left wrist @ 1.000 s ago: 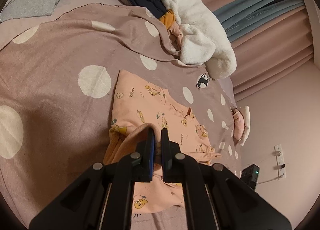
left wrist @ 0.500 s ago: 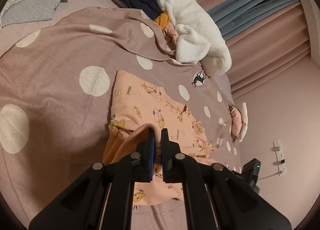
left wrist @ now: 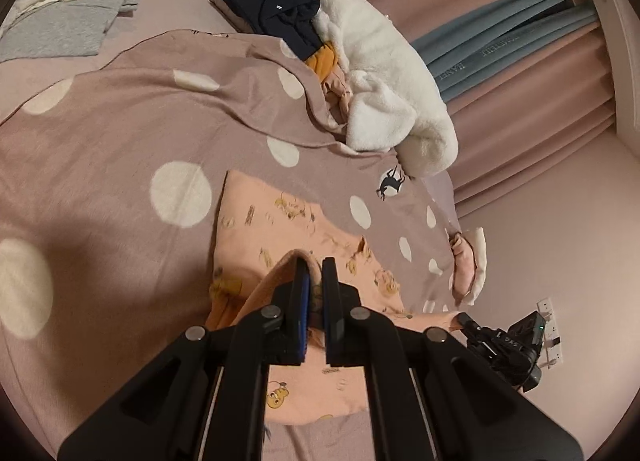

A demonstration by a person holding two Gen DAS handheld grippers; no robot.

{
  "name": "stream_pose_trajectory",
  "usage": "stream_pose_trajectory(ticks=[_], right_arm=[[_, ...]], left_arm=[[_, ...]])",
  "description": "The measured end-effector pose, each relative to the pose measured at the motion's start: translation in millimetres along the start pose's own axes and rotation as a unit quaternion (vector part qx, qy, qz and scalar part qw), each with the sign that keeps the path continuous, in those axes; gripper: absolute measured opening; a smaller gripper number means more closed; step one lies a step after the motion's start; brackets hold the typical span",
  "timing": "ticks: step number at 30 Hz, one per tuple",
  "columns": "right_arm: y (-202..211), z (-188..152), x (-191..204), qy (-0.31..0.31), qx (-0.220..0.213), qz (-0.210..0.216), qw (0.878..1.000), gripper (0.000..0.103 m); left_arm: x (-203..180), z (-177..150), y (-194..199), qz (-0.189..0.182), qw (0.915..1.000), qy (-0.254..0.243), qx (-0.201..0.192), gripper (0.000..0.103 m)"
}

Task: Fold small clothes

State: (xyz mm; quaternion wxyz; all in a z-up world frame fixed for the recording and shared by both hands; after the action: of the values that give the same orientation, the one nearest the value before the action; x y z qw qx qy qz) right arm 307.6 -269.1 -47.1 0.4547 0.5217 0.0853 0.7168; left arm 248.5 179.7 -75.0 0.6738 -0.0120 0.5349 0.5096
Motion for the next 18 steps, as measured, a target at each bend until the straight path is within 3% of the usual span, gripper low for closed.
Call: stream_pose_trajectory(ticks=[6, 12, 13, 15, 16, 17, 18], right_arm=[[-24.7, 33.6, -12.7, -0.016, 0.007, -0.006, 1.000, 0.008], [-66.9, 44.8, -35.6, -0.025, 0.043, -0.042, 0.998, 0.008], [-73.8, 45.7, -39.8, -0.027, 0.046, -0.045, 0.998, 0.008], [-85.8, 46.4, -52.1, -0.044, 0.055, -0.062, 0.996, 0.013], [-86.6, 46.3, -55.8, -0.049, 0.058, -0.068, 0.995, 0.028], [-86.4, 45.4, -61.4, -0.054, 0.056, -0.074, 0.994, 0.050], [-83.2, 44.1, -65.9, -0.056, 0.050, -0.075, 0.994, 0.061]], left_arm=[[11.1, 35.1, -43.6, 0.042, 0.9991, 0.006, 0.008, 0.003], [30.6, 49.1, -104.0, 0.113, 0.9932, 0.009, 0.029, 0.005], [35.0, 49.1, -110.4, 0.134, 0.9906, 0.010, 0.025, 0.010], [44.1, 48.0, -114.7, 0.165, 0.9857, 0.026, 0.022, 0.033], [48.8, 46.9, -112.2, 0.166, 0.9853, 0.037, 0.013, 0.066], [51.1, 46.0, -108.4, 0.163, 0.9857, 0.042, -0.001, 0.088], [51.9, 45.6, -101.0, 0.159, 0.9861, 0.044, -0.021, 0.090]])
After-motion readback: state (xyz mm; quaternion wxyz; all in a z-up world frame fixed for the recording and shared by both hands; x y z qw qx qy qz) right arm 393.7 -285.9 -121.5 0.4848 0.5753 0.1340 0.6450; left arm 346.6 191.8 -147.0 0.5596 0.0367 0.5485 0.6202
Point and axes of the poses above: each gripper's, at about its wrist camera, not at the fingertips, and y roughly against the way its jaws point, x to its left, z to its top, the point moved 1 cm from there along -y, roughly the way its jaws point, and after that the axes turned 1 degree about z, right-handed, at the moved point
